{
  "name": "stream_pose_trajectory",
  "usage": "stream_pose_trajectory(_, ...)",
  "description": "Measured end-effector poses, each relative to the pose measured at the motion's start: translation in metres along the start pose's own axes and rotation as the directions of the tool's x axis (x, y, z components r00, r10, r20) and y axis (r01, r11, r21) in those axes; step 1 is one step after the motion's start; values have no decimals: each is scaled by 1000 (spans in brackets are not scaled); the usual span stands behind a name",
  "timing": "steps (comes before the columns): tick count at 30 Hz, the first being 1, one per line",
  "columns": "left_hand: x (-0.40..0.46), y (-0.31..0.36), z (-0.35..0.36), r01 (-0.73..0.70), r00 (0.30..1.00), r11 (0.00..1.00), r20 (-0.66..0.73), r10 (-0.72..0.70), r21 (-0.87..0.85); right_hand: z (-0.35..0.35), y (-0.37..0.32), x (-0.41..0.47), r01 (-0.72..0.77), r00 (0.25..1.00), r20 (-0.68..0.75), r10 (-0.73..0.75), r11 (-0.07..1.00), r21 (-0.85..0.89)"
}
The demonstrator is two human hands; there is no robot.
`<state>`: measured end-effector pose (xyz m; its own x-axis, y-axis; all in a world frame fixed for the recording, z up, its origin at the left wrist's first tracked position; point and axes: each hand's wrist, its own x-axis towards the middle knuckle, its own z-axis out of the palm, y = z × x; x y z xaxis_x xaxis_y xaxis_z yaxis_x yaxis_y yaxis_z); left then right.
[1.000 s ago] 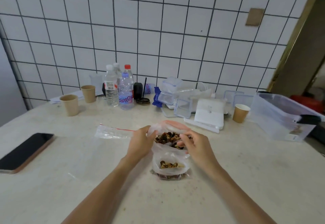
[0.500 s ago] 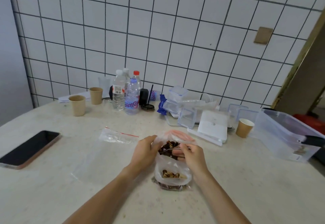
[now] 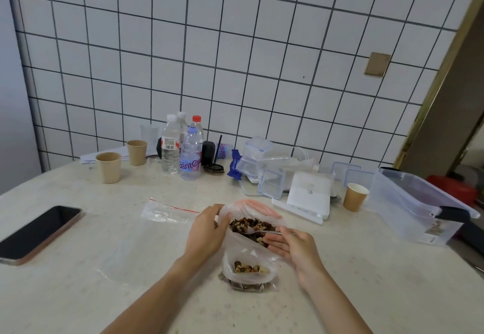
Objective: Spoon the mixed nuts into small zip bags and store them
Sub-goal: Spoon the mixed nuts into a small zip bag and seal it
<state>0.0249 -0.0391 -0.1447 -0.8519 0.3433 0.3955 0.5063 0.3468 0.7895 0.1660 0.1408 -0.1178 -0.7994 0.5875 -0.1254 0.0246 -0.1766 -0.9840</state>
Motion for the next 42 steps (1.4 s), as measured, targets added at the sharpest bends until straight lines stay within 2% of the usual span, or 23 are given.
stream_pose_trajectory(5, -1, 12, -15, 139, 989, 975, 27, -146, 174, -8, -15, -15, 58, 998, 0, -58, 998, 10)
stream_pose_trajectory(9, -15, 20, -32, 104, 991, 962, 57, -122, 253, -15, -35, -32, 129, 991, 18, -130, 991, 25)
stream_pose_trajectory(16, -54, 25, -43, 129, 940, 981, 297, -169, 148, -26, -40, -66, 158, 985, 74, -158, 987, 10)
stream_pose_trajectory(20, -65, 30, -43, 114, 939, 989, 313, -140, 99, -31, -26, -78, 167, 982, 96, -163, 985, -40)
stream_pose_trajectory(23, -65, 37, -42, 80, 949, 996, 302, -90, 45, -31, -14, -83, 286, 955, 135, -264, 941, -182)
stream_pose_trajectory(25, -64, 41, -41, 63, 954, 998, 295, -61, 2, -29, -9, -87, 442, 896, 201, -396, 841, -311)
stream_pose_trajectory(26, -64, 42, -41, 56, 955, 998, 293, -50, -13, -29, -7, -90, 529, 848, 266, -458, 754, -389)
stream_pose_trajectory(28, -64, 41, -41, 48, 956, 999, 291, -38, -25, -32, -3, -94, 687, 724, 436, -535, 503, -524)
stream_pose_trajectory(30, -65, 38, -41, 58, 958, 998, 282, -48, -28, -36, 1, -95, 783, 599, 558, -574, 274, -558)
stream_pose_trajectory(31, -65, 36, -41, 68, 960, 997, 274, -57, -32, -37, 1, -95, 802, 564, 583, -585, 221, -555)
stream_pose_trajectory(32, -65, 34, -42, 77, 962, 996, 264, -64, -38, -37, 0, -94, 807, 554, 582, -595, 213, -550)
stream_pose_trajectory(34, -66, 33, -42, 84, 967, 995, 247, -67, -59, -38, -4, -93, 782, 600, 517, -611, 312, -539)
stream_pose_trajectory(38, -68, 29, -39, 97, 970, 988, 233, -66, -123, -34, -12, -80, 601, 796, 223, -563, 688, -407)
stream_pose_trajectory(42, -69, 23, -37, 123, 973, 975, 217, -82, -185, -24, -21, -53, 416, 902, -26, -432, 881, -224)
